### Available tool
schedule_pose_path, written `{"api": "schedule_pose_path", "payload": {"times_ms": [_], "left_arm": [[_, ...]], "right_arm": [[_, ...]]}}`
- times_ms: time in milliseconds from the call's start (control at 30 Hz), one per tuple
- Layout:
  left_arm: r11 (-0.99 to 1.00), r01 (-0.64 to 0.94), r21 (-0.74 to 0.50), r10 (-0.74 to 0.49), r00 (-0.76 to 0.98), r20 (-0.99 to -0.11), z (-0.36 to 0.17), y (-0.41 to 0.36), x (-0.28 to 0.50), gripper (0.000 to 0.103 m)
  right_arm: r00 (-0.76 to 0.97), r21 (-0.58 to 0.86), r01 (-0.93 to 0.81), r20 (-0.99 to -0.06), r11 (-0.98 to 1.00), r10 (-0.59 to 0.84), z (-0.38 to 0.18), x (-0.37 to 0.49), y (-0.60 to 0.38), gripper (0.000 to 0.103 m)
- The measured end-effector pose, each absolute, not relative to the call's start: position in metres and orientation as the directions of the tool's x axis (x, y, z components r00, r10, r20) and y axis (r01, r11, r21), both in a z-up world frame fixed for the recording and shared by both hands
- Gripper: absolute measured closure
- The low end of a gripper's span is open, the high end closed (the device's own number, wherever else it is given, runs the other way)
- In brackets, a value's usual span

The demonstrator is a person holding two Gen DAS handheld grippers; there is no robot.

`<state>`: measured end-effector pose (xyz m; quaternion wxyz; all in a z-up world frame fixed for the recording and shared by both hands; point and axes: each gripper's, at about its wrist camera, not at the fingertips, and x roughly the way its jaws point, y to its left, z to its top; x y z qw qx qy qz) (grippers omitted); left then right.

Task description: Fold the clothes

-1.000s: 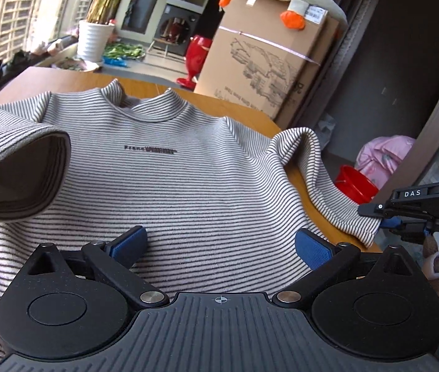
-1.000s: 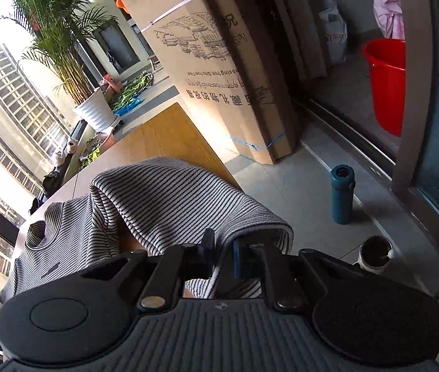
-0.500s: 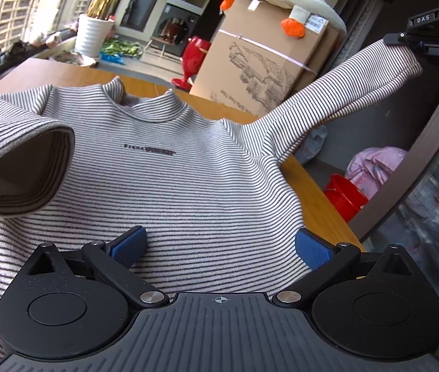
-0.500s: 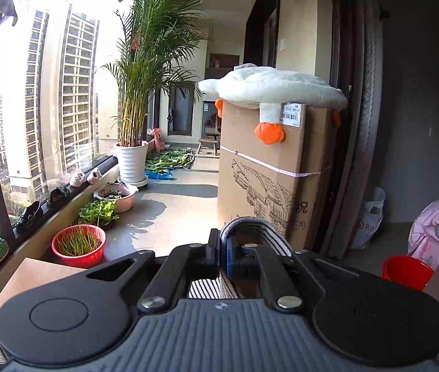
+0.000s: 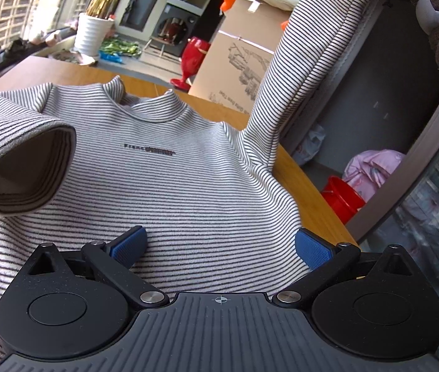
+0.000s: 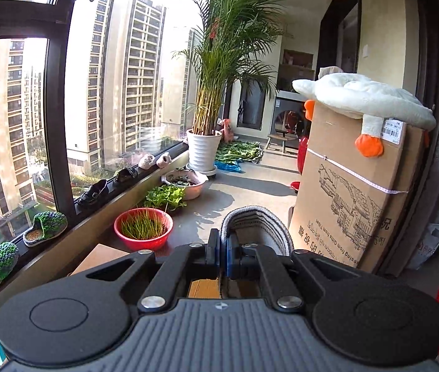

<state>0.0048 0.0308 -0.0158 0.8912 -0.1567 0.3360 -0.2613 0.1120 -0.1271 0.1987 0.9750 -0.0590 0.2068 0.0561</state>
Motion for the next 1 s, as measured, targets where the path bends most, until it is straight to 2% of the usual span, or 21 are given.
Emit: {"api": "schedule_pose_path", "payload": {"times_ms": [300, 467, 633, 800, 933, 1000], "left_arm": [[0.811, 0.360, -0.462, -0.575, 0.637, -0.513, -0.017, 0.033, 0.005, 0.000], [0.806, 0.360, -0.470, -0.580, 0.636, -0.508, -0.017, 0.034, 0.005, 0.000], [0.794, 0.359, -0.491, -0.594, 0.632, -0.498, -0.018, 0.038, 0.006, 0.000], [0.787, 0.362, -0.500, -0.602, 0.626, -0.495, -0.020, 0.039, 0.009, 0.000], [0.790, 0.373, -0.487, -0.603, 0.618, -0.505, -0.019, 0.037, 0.010, 0.000], [0.800, 0.374, -0.468, -0.591, 0.623, -0.512, -0.018, 0.035, 0.009, 0.000]], "right_arm": [[0.845, -0.065, -0.317, -0.473, 0.946, 0.251, 0.187, 0.130, -0.046, 0.099], [0.837, -0.082, -0.400, -0.437, 0.913, 0.328, 0.187, 0.121, -0.016, 0.095], [0.827, -0.034, -0.410, -0.436, 0.912, 0.355, 0.176, 0.117, -0.038, 0.088], [0.791, 0.123, -0.352, -0.491, 0.928, 0.365, 0.146, 0.111, -0.103, 0.087], [0.767, 0.238, -0.340, -0.490, 0.910, 0.415, 0.111, 0.088, -0.154, 0.064], [0.762, 0.280, -0.346, -0.473, 0.896, 0.442, 0.091, 0.075, -0.171, 0.058]]}}
